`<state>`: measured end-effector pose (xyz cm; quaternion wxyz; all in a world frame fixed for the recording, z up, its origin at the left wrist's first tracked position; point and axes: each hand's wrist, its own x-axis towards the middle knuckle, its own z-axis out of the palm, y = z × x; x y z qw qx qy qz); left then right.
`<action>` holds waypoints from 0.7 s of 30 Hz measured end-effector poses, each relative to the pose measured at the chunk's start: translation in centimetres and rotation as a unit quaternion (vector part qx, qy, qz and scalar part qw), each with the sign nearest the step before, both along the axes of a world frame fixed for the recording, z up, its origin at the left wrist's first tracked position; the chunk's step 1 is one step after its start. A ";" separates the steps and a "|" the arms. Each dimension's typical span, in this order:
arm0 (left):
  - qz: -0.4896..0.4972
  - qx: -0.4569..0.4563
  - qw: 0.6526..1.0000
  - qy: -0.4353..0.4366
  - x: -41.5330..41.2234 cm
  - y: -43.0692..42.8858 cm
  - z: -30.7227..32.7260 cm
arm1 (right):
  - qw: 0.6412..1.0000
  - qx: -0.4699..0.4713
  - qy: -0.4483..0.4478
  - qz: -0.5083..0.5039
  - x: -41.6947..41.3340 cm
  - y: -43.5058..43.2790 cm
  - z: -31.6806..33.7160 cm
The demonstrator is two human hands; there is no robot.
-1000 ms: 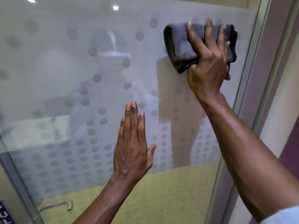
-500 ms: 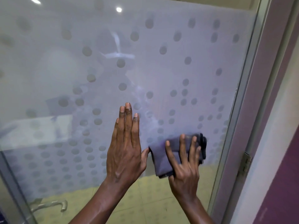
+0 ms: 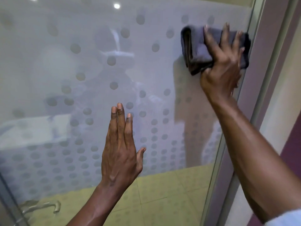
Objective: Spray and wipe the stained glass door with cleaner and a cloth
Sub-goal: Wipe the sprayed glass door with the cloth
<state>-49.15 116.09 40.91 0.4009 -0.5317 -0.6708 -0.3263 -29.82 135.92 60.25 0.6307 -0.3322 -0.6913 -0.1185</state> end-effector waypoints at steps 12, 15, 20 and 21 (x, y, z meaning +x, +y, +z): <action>-0.034 -0.044 0.998 0.020 5.4 3.5 -0.6 | 0.996 0.014 -0.079 -0.036 1.8 -0.4 -16.5; -0.024 -0.050 0.998 0.010 5.7 4.0 -0.7 | 0.992 -0.020 -0.121 -0.025 2.6 -1.1 -24.2; 0.002 -0.062 0.998 0.004 5.8 4.7 -0.7 | 0.987 -0.043 -0.153 0.000 3.6 -1.5 -29.8; 0.006 -0.063 0.998 0.006 5.7 4.8 -0.7 | 0.988 -0.039 -0.149 0.003 3.6 -1.3 -29.3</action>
